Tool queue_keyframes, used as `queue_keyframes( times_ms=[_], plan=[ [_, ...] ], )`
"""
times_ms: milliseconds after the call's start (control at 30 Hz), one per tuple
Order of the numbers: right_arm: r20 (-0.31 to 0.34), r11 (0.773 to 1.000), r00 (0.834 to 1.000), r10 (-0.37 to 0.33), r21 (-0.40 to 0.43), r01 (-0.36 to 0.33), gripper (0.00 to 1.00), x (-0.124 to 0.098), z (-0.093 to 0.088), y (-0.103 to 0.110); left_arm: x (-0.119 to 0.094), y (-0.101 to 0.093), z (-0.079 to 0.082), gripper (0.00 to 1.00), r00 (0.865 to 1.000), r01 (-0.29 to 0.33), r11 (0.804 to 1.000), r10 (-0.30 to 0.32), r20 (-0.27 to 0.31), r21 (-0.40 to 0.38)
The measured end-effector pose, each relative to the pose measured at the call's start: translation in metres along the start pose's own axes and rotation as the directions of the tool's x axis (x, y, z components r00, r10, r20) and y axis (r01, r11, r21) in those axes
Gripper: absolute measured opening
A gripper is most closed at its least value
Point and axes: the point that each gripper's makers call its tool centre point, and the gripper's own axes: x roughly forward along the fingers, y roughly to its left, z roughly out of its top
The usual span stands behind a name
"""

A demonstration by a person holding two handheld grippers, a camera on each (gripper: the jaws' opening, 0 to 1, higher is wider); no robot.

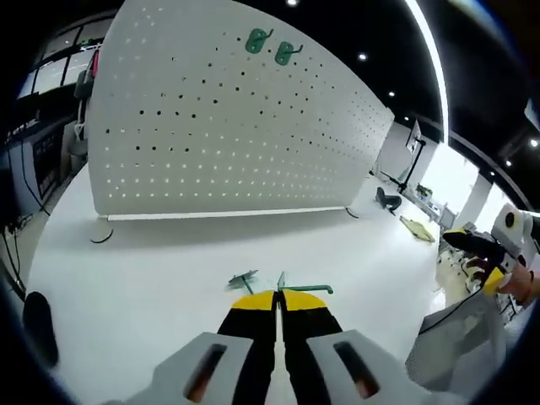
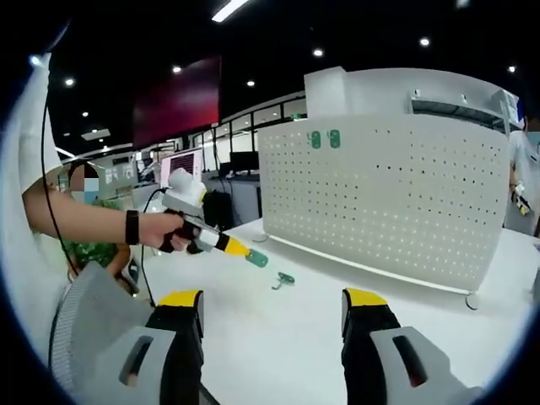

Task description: Insert the hook assembly into the mounting plate slot until the hook locks in place.

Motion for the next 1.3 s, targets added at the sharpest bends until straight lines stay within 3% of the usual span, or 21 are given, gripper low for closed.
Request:
queue_keyframes(
  times_ms=[567,1000,1133,1300],
  plan=[
    [0.012,0.999,0.999,0.051,-0.01,-0.051,0.64,0.008,0.003,0.013,0.003,-0.044,-0.001,0.01,0.999,0.053,0.997,-0.053,-0.01,0.054],
    [0.002,0.998,0.998,0.07,0.001,-0.07,0.57,0.01,0.0,0.016,0.0,-0.065,0.003,0.01,0.997,0.077,0.995,-0.077,-0.003,0.055],
    [-0.003,0.997,0.997,0.08,0.002,-0.08,0.56,0.011,0.0,0.018,0.003,-0.079,0.001,0.01,0.994,0.11,0.989,-0.107,-0.033,0.094],
    [-0.013,0.996,0.996,0.087,0.006,-0.087,0.54,0.012,-0.001,0.019,0.004,-0.091,-0.001,0.01,0.991,0.132,0.988,-0.128,-0.045,0.086]
  ],
)
